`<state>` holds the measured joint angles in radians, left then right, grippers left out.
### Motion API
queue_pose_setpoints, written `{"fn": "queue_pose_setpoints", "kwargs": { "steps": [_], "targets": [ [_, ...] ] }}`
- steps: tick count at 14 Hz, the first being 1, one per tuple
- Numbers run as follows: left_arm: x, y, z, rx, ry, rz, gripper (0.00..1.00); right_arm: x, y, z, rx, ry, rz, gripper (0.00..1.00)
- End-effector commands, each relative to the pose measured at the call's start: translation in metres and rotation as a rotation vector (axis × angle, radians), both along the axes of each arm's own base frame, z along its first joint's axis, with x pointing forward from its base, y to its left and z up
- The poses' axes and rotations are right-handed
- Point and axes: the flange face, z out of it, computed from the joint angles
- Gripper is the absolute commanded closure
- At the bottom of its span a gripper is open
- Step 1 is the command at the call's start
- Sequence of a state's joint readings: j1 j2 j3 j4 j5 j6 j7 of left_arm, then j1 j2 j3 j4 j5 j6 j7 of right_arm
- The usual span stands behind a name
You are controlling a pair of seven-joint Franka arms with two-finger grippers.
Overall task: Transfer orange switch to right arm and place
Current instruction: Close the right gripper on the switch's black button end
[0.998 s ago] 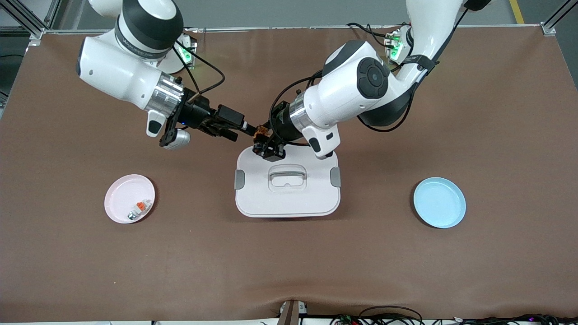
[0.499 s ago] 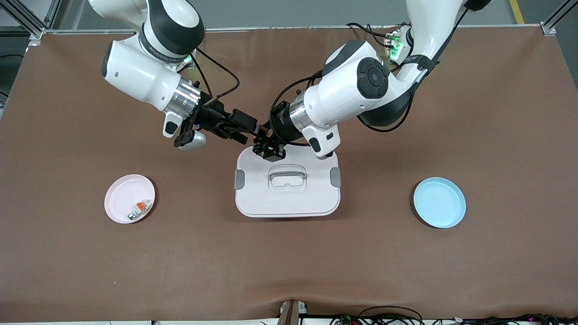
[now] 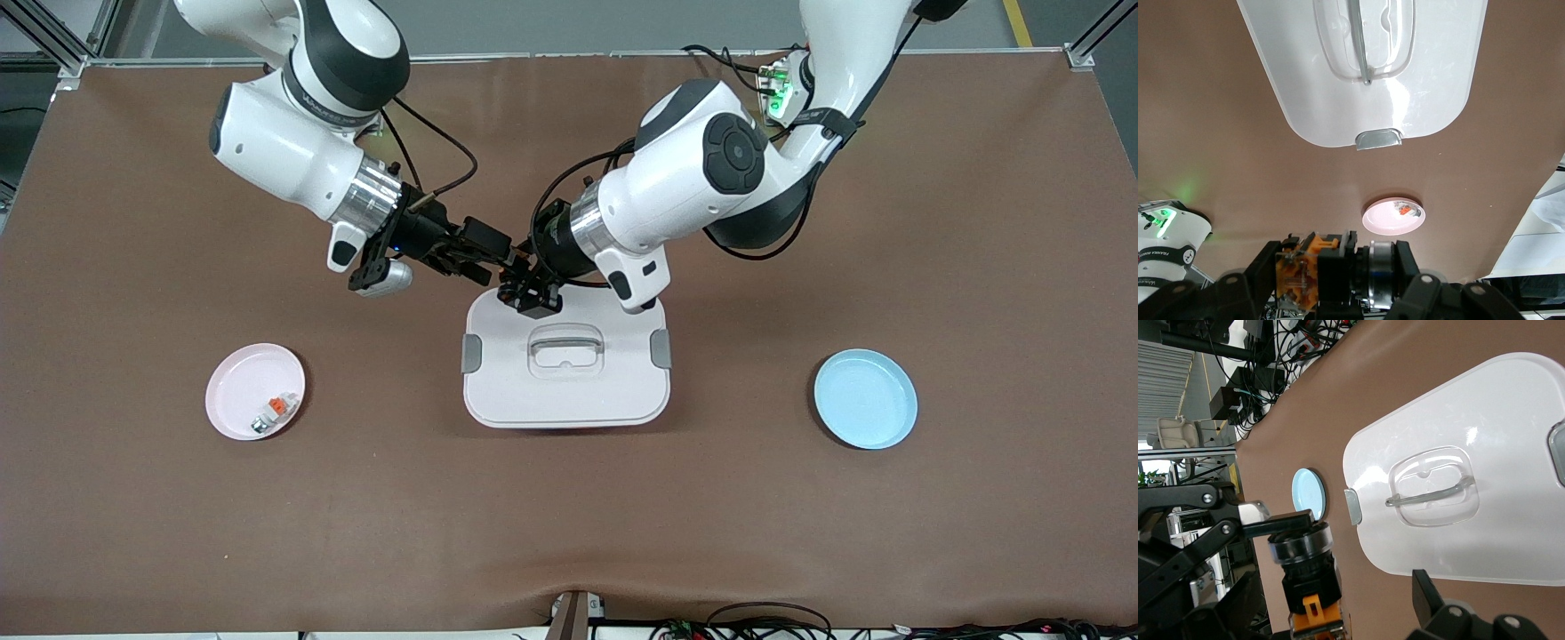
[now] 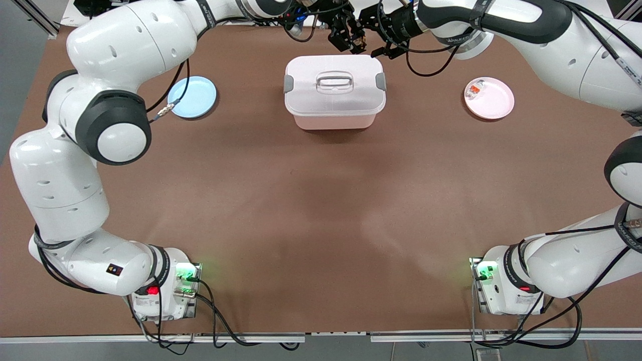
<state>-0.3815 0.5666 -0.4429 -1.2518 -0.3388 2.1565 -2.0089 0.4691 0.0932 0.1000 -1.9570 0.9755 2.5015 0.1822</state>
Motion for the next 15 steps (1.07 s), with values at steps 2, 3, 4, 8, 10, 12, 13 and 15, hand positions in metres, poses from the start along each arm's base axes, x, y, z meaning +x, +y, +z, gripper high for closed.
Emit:
{"fn": "queue_pose_setpoints", "kwargs": {
  "steps": [2, 3, 4, 8, 10, 12, 13, 15],
  "targets": [
    [-0.0032, 0.0029, 0.0086, -0.004, 0.02, 0.011, 1.0, -0.0047, 0.0096, -0.0084, -0.001, -0.005, -0.017, 0.0],
    [-0.004, 0.0021, 0.0086, -0.004, 0.021, 0.011, 1.0, -0.0045, 0.0098, -0.0077, 0.0, -0.006, -0.017, 0.0],
    [-0.0033, 0.0029, 0.0086, -0.004, 0.02, 0.011, 1.0, -0.0045, 0.0098, -0.0077, 0.0, -0.006, -0.017, 0.0],
    [-0.0034, 0.0029, 0.0085, -0.003, 0.021, 0.011, 1.0, -0.0038, 0.0108, -0.0042, 0.006, -0.009, -0.014, 0.26],
    [-0.0032, 0.0029, 0.0086, -0.004, 0.021, 0.013, 1.0, -0.0033, 0.0111, -0.0027, 0.008, -0.011, -0.014, 0.33],
    [-0.0032, 0.0029, 0.0086, -0.004, 0.021, 0.013, 1.0, -0.0034, 0.0121, -0.0011, 0.009, -0.014, -0.013, 0.36],
    [-0.0032, 0.0029, 0.0086, -0.004, 0.02, 0.011, 1.0, -0.003, 0.0115, -0.0012, 0.011, -0.011, -0.014, 0.37],
    [-0.0034, 0.0029, 0.0085, -0.003, 0.021, 0.011, 1.0, -0.0027, 0.0115, 0.0013, 0.015, -0.015, -0.016, 0.45]
  ]
}}
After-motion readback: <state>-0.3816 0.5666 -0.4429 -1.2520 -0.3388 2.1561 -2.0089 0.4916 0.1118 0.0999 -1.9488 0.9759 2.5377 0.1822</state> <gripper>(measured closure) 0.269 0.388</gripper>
